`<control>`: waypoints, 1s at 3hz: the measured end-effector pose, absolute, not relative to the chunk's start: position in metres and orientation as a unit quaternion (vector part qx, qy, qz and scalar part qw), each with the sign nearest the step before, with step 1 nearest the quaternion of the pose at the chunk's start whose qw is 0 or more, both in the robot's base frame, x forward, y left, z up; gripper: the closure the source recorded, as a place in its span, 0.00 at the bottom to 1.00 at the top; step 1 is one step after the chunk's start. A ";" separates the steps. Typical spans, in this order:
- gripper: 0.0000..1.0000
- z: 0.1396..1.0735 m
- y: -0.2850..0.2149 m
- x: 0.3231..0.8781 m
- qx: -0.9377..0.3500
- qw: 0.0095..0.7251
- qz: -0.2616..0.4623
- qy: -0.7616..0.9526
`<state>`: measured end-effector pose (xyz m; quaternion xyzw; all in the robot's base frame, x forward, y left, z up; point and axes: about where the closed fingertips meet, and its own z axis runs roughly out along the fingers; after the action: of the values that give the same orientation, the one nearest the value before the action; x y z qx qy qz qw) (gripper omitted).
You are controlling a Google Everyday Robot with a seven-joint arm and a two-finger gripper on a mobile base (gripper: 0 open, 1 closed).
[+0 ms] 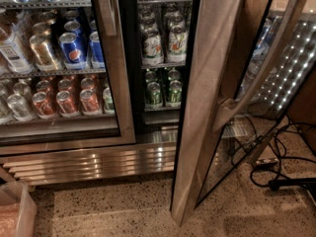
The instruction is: Open right fridge door
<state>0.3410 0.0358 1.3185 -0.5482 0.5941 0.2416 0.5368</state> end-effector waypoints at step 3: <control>1.00 1.318 0.036 0.341 -0.548 0.537 0.242 0.594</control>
Offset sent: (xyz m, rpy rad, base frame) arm 0.0017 -0.0018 -0.0586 -0.2010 -0.0975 -0.1563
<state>0.3410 0.0358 1.3185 -0.5482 0.5941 0.2416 0.5368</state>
